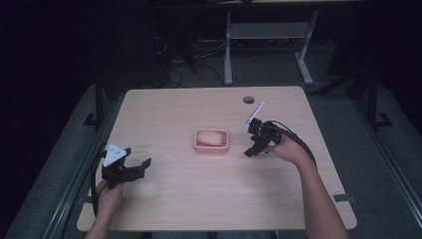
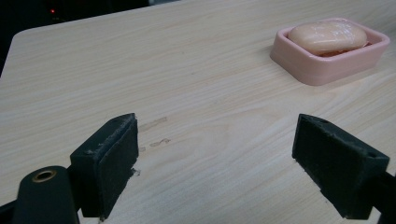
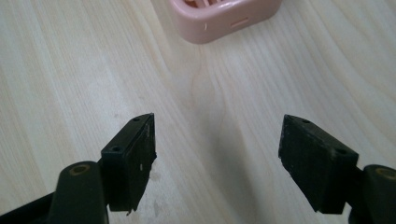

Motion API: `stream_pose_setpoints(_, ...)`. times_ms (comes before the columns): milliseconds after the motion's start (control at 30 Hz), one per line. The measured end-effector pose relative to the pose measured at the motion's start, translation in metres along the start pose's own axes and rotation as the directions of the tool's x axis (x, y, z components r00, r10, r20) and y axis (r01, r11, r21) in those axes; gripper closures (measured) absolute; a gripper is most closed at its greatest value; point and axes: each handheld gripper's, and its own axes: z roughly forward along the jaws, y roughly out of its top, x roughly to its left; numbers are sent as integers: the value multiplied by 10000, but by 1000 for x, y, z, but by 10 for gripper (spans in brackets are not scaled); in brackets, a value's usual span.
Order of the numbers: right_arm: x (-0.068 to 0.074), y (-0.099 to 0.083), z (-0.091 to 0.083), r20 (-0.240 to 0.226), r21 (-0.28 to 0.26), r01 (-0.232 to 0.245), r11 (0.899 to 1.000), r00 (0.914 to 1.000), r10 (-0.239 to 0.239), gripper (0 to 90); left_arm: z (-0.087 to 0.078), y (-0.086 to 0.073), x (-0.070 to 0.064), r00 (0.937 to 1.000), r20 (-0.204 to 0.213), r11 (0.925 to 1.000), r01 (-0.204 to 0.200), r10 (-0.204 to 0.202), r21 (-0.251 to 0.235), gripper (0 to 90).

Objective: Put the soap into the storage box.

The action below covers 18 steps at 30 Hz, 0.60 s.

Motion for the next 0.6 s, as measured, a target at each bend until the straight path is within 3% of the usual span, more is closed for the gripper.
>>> stream_pose_setpoints(200,2,-9,0,-98,111,-203,9997,9997,204,263,0,0,0,10000,-3,10000,-3,3,28,142)
stream_pose_setpoints(300,4,-13,-2,-55,-183,-224,9996,9997,223,264,0,0,-1,10000,4,10000,15,-15,32,142)
stream_pose_setpoints(600,9,-26,-4,-9,-387,-241,9990,9997,241,264,0,0,-1,10000,19,10000,-14,14,56,142)
